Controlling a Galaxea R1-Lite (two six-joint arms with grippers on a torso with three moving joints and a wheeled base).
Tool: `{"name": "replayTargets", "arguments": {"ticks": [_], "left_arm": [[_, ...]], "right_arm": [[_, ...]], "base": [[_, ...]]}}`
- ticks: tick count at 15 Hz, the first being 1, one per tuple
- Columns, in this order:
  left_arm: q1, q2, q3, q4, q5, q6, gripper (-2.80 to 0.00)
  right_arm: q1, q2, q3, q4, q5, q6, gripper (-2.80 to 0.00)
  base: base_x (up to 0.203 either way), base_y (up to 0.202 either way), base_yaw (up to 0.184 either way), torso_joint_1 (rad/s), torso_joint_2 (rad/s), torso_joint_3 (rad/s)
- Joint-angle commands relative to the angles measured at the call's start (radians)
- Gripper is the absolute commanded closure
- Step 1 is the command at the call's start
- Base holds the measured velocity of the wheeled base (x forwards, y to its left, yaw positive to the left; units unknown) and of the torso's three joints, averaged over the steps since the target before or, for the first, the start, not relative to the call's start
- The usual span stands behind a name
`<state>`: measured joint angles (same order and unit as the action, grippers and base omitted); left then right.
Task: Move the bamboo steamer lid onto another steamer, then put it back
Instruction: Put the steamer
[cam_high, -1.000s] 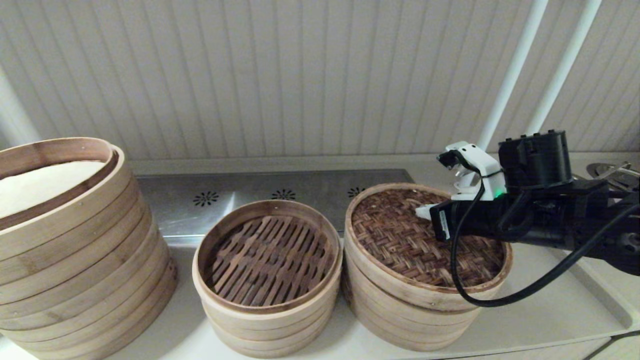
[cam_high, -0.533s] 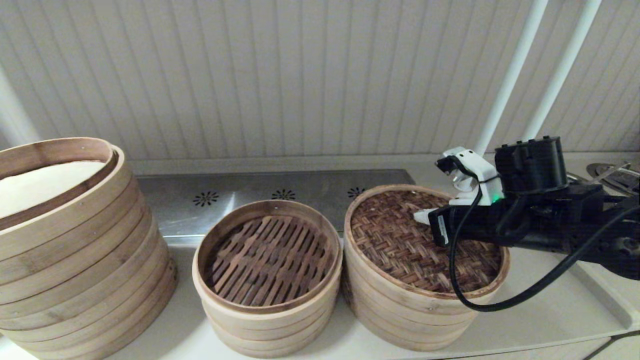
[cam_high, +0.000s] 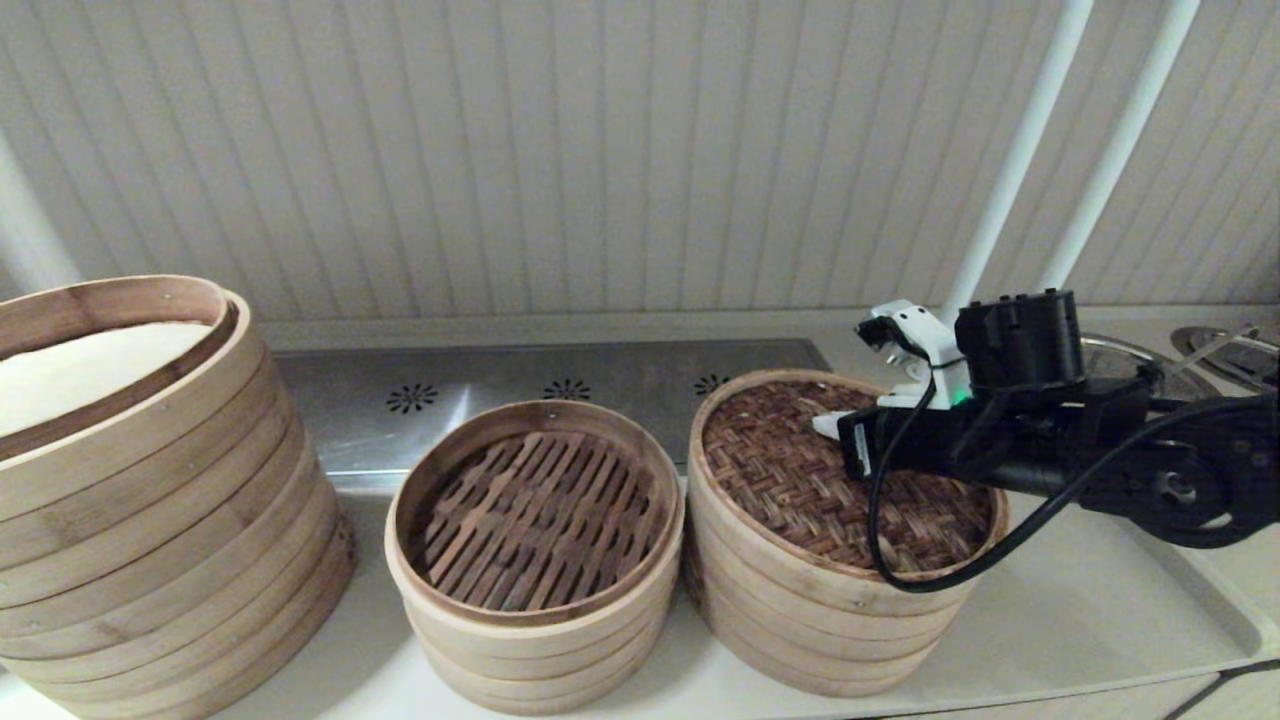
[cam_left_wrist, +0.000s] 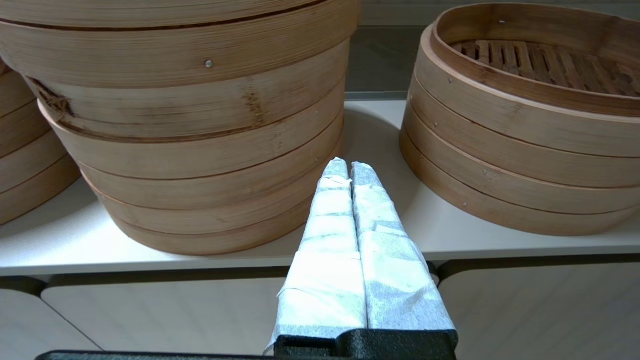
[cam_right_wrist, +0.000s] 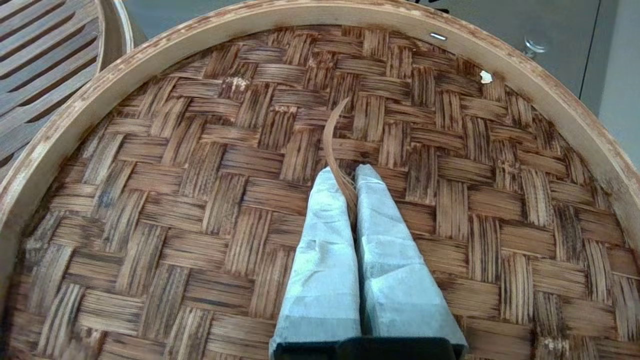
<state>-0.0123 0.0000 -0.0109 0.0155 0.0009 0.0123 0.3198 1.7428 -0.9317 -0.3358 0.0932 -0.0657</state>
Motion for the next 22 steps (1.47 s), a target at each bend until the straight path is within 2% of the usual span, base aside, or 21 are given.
{"name": "replayTargets", "arguments": {"ticks": [1,3,12,13,18,22], "left_arm": [[0.000,0.002,0.000,0.000,0.001,0.000,0.00],[0.000,0.002,0.000,0.000,0.001,0.000,0.00],[0.000,0.002,0.000,0.000,0.001,0.000,0.00],[0.000,0.002,0.000,0.000,0.001,0.000,0.00],[0.000,0.002,0.000,0.000,0.001,0.000,0.00],[0.000,0.002,0.000,0.000,0.001,0.000,0.00]], "right_arm": [[-0.023,0.027,-0.001,0.000,0.018,-0.002,0.00],[-0.043,0.020,0.002,0.000,0.029,-0.002,0.00],[-0.031,-0.041,0.023,0.005,0.028,0.000,0.00],[-0.031,-0.045,0.038,0.003,0.028,-0.002,-2.80],[-0.031,-0.077,0.039,0.001,0.030,0.000,-2.80],[-0.036,-0.180,0.043,0.003,0.045,0.013,-2.80]], "base": [[0.000,0.000,0.000,0.000,0.00,0.000],[0.000,0.000,0.000,0.000,0.00,0.000],[0.000,0.000,0.000,0.000,0.00,0.000],[0.000,0.000,0.000,0.000,0.00,0.000],[0.000,0.000,0.000,0.000,0.00,0.000],[0.000,0.000,0.000,0.000,0.00,0.000]]}}
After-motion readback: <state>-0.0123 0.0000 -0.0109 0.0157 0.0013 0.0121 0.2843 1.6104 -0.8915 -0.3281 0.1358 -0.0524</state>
